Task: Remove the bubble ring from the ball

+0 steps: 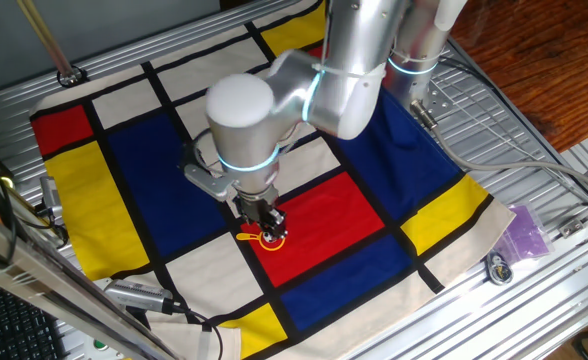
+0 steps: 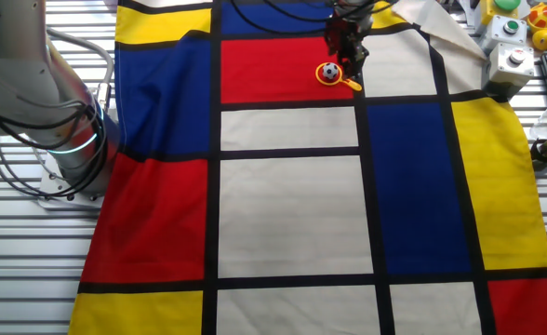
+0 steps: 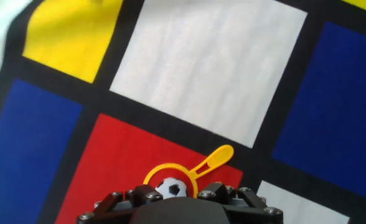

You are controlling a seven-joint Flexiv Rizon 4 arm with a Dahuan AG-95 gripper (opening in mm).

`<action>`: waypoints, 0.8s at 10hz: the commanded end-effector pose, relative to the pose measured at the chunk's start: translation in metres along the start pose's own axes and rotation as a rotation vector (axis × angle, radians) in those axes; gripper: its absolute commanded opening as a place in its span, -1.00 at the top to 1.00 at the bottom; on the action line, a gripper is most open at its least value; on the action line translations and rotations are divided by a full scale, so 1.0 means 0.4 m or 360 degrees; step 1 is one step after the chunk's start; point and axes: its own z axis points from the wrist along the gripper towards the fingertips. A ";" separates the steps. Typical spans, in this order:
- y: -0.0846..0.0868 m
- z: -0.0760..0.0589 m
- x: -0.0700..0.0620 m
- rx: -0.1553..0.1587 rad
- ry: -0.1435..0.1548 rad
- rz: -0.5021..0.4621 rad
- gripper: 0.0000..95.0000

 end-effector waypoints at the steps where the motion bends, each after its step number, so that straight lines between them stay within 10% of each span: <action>1: 0.003 0.007 -0.005 -0.0016 0.0028 -0.0067 -0.20; 8: 0.007 0.011 -0.005 0.0011 0.0029 0.0053 -0.20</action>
